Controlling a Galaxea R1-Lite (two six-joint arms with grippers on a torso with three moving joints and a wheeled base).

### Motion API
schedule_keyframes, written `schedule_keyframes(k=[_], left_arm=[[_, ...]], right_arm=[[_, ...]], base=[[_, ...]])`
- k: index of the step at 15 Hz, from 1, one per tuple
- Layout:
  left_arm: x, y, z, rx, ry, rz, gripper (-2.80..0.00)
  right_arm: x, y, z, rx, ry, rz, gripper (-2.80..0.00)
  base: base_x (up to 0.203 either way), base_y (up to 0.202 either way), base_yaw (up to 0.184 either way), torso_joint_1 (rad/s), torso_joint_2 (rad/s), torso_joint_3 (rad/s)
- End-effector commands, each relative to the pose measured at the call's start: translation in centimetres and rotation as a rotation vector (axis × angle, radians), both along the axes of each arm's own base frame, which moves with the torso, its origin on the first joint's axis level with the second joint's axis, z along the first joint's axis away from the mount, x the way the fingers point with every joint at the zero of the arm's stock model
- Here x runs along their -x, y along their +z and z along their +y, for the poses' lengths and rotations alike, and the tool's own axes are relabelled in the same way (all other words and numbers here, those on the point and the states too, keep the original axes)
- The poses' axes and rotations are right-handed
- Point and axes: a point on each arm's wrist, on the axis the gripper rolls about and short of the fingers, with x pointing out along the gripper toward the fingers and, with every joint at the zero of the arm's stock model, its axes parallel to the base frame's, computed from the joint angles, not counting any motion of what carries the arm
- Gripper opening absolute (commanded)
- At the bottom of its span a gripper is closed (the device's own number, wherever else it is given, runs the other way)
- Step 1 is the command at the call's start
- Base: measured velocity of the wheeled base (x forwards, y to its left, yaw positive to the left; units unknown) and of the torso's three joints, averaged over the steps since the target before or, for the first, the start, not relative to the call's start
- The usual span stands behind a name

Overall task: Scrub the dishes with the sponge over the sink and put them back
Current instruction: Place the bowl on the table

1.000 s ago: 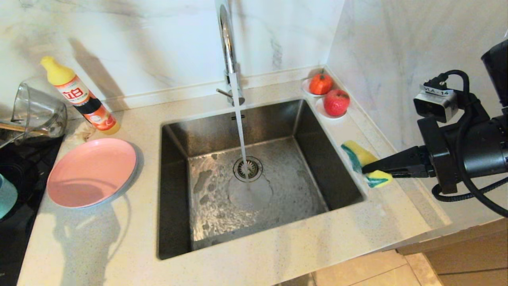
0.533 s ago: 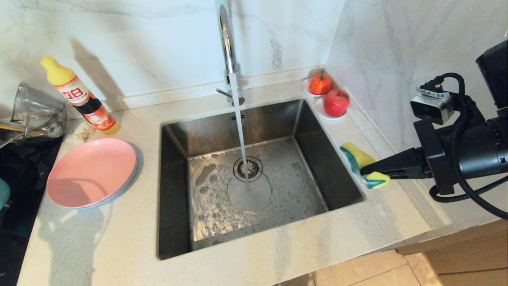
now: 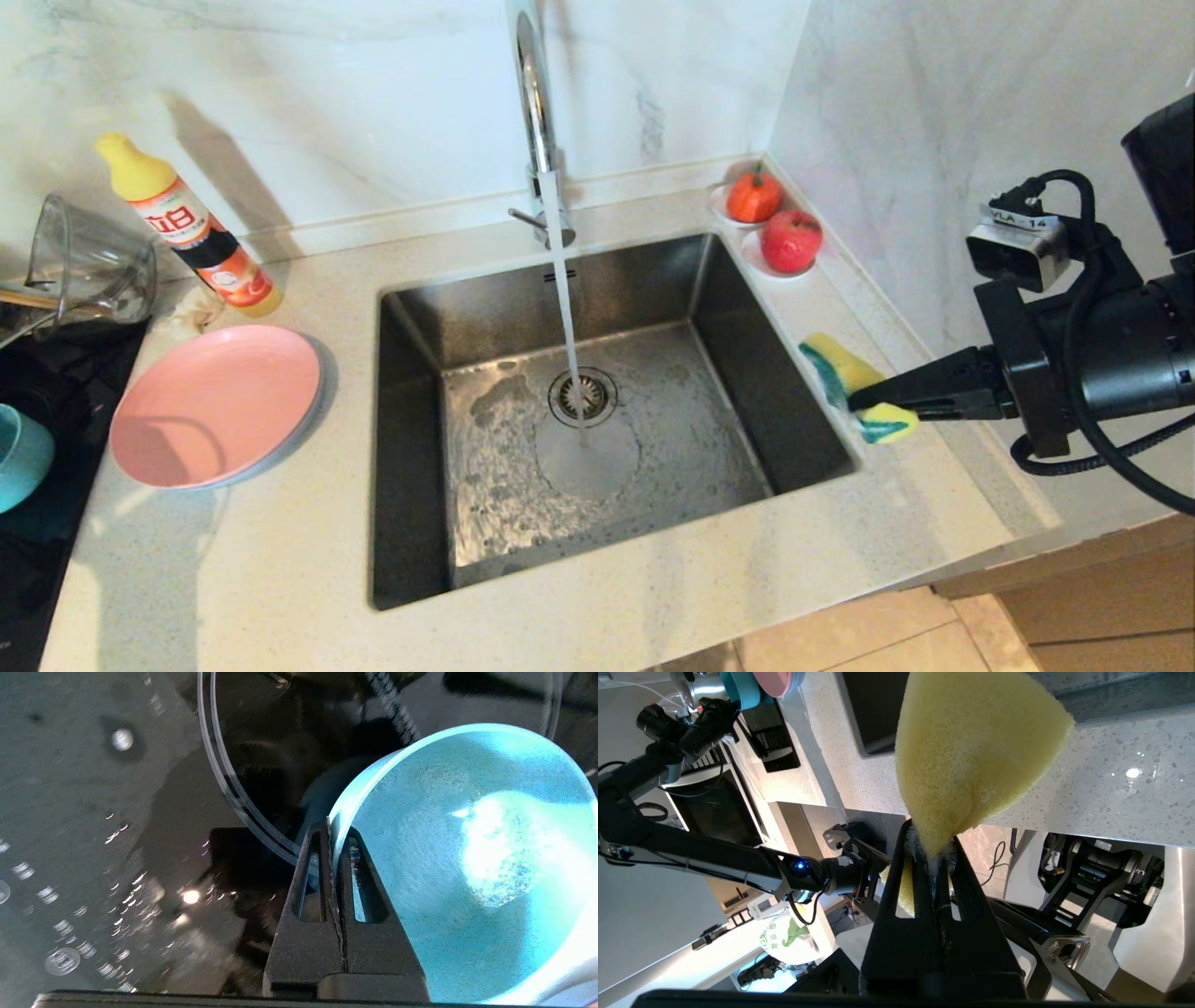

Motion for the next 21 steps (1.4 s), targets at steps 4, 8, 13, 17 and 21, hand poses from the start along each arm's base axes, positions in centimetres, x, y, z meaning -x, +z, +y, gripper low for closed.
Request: schedule_keyframes(k=[4,8,13,17,21], left_arm=[[-0.8,0.9,1.0,0.016,-0.011,-0.073,-2.80],[-1.2,0.5,1.7,0.019,-0.008,-0.070,-2.80],[-1.6,-0.1,2.2,0.034,0.004,-0.058,-2.80],[-1.3,0.6,1.8,0.024,0.004,-0.069,0.00],[-0.4,3.5,0.4,-0.010,0.001,-0.115,0.00]], right_arm=[[0.1,0.0,0.0,-0.003,0.001,0.005,-2.80],[-0.1,-0.2,0.0,0.001,0.001,0.012,-2.80],[0.0,-0.1,0.0,-0.001,0.001,0.007,-2.80],[0.2,-0.1,-0.1,-0.001,0.001,0.006,-2.80],[0.3,0.0,-0.2,-0.002,-0.002,0.004,-2.80]], base=[[0.000,0.000,0.000,0.000,0.00,0.000],[0.000,0.000,0.000,0.000,0.00,0.000],[0.000,0.000,0.000,0.000,0.00,0.000],[0.000,0.000,0.000,0.000,0.00,0.000],[0.000,0.000,0.000,0.000,0.00,0.000]])
